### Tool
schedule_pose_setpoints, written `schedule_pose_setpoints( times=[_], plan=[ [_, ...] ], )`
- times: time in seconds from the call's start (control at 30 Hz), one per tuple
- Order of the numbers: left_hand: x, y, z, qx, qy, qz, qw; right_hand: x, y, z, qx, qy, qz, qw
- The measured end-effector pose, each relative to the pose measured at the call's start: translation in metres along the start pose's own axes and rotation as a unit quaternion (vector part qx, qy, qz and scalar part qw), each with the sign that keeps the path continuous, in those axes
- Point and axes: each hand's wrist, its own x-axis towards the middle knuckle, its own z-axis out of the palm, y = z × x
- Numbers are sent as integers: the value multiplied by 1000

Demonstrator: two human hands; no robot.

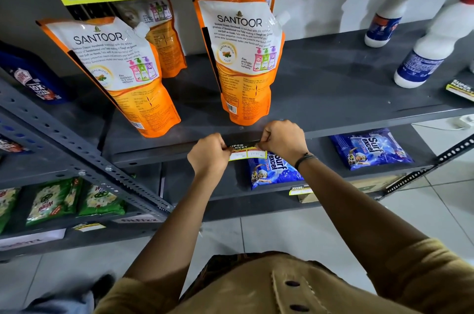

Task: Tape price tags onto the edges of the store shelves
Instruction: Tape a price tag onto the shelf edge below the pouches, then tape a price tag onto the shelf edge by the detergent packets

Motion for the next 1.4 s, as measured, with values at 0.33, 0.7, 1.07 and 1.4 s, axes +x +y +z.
schedule_pose_setpoints(
  times=[0.33, 0.7, 1.07, 1.4],
  plan=[
    [7, 18, 1, 84, 22, 150, 985, 6, 1, -5, -6, -10, -1, 1000],
    [20, 21, -2, 107, 9, 243, 964, 3, 22, -12, -7, 6, -9, 1000],
    [2, 116, 28, -217, -107, 191, 951, -28, 163, -74, 244, 176, 122, 946],
    [-22, 335, 124, -319, -129, 211, 915, -56, 366, -172, 259, 288, 218, 896]
  ],
)
